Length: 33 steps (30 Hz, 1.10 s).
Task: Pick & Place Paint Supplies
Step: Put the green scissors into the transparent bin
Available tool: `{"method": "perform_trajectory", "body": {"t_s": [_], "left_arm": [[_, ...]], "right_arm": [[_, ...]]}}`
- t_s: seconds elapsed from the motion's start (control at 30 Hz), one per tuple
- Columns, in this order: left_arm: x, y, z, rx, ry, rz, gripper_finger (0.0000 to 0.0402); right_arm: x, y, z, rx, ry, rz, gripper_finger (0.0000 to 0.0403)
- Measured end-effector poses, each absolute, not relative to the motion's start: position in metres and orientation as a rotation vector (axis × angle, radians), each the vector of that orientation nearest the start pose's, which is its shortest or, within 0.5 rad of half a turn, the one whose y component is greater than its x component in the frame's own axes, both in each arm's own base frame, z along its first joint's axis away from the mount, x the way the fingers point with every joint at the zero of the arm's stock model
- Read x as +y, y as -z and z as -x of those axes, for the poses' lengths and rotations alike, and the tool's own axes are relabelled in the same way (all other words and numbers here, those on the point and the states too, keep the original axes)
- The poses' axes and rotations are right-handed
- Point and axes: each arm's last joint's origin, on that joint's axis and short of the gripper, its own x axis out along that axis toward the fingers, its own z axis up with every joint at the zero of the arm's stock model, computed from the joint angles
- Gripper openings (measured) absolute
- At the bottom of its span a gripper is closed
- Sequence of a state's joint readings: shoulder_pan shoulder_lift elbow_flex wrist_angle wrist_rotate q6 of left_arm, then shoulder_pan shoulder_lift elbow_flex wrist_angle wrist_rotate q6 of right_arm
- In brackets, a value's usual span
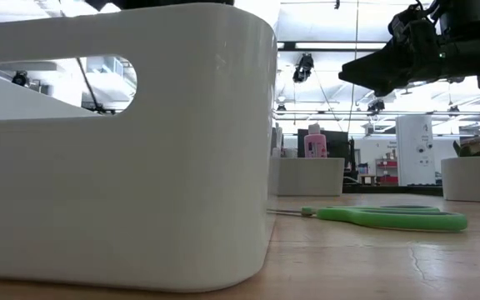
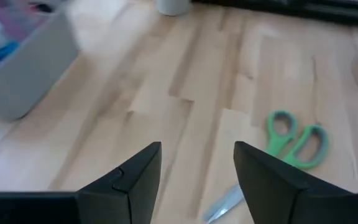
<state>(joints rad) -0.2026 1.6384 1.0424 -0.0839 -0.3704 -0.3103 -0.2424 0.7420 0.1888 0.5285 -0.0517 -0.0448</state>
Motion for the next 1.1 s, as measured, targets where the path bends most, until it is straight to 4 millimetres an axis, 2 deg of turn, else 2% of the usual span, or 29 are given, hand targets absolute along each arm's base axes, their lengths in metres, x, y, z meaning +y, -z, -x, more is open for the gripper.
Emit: {"method": "perform_trajectory", "body": {"t_s": [0.23,0.4,0.57,0.7,0.93,1.0,1.07,1.1], "left_arm": [[-0.079,-0.201,-0.399,0.689,-0.12,0.022,0.0212],[-0.092,-0.182,-0.427,0.701,0.003,-0.012,0.0212],[-0.098,-0.169,-0.449,0.686,0.016,-0.011,0.0212],[-0.102,-0.161,-0.457,0.693,0.02,-0.013,0.0212],[-0.105,-0.156,-0.454,0.712,0.025,-0.024,0.0212],[-0.104,-0.16,-0.452,0.726,0.025,-0.03,0.0212],[-0.103,-0.174,-0.447,0.733,0.021,-0.025,0.0211],[-0.101,-0.187,-0.444,0.714,0.006,-0.006,0.0209]], "right_arm": [[-0.037,-0.202,-0.158,0.029,0.19,0.041,0.0193],[-0.037,-0.202,-0.158,0.029,0.191,0.041,0.0193],[-0.038,-0.202,-0.158,0.028,0.191,0.041,0.0193],[-0.038,-0.202,-0.158,0.029,0.191,0.041,0.0193],[-0.037,-0.202,-0.158,0.028,0.19,0.041,0.0193],[-0.037,-0.202,-0.158,0.029,0.19,0.041,0.0193],[-0.037,-0.202,-0.158,0.029,0.19,0.041,0.0193],[-0.037,-0.202,-0.158,0.029,0.19,0.041,0.0193]]}}
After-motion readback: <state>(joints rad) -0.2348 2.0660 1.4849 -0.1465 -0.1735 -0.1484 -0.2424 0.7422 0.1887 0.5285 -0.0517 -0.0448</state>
